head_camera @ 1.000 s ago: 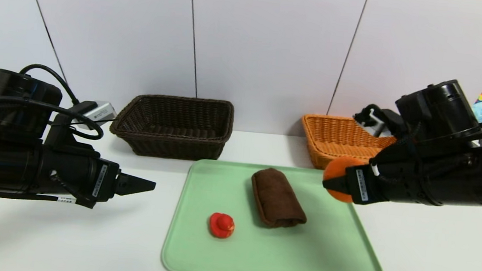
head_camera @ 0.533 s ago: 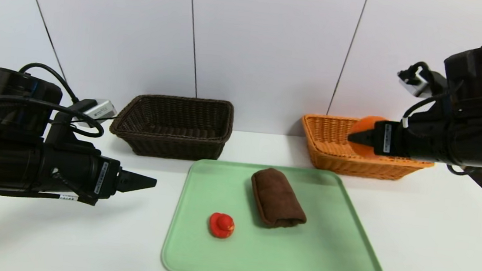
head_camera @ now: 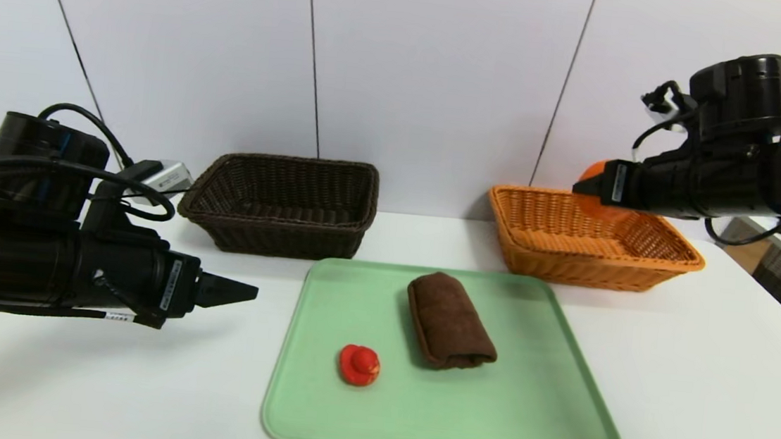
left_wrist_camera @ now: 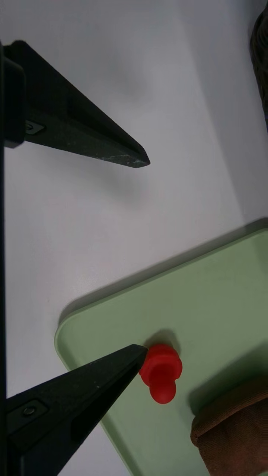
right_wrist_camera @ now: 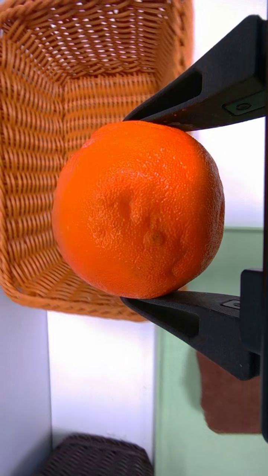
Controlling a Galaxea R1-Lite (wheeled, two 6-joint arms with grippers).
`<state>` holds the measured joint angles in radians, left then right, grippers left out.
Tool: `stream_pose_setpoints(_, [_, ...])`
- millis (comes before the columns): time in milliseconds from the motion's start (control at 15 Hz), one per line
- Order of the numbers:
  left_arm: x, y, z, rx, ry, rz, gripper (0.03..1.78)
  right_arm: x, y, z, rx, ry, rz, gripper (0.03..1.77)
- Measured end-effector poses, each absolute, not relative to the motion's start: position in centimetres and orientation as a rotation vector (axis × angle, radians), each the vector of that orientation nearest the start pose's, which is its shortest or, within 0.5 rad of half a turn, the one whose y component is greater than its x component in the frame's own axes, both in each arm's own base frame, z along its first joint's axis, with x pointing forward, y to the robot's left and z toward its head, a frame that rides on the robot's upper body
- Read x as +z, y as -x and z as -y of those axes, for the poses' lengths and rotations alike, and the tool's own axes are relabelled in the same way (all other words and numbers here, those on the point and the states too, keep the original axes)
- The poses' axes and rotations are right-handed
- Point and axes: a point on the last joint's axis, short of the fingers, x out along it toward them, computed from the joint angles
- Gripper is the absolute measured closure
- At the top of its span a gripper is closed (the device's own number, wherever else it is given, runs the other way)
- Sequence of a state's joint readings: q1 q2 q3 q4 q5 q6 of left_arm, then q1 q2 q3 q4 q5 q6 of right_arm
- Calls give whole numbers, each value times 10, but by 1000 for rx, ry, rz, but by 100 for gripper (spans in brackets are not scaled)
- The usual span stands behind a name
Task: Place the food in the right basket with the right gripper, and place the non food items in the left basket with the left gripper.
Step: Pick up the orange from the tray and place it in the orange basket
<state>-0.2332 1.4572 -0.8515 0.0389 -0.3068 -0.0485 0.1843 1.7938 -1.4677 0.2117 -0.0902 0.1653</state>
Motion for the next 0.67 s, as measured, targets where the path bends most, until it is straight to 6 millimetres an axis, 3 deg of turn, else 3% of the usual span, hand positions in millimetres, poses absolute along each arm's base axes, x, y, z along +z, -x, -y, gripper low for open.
stream_pose_setpoints(333, [198,-228,60,-495,83,-672,12,238,-380,-52,-1,-91,-559,64])
stream_pose_setpoints(667, [198,-228,60,-495,83,-674,12,220,-399,-46,-23,-81,-602,64])
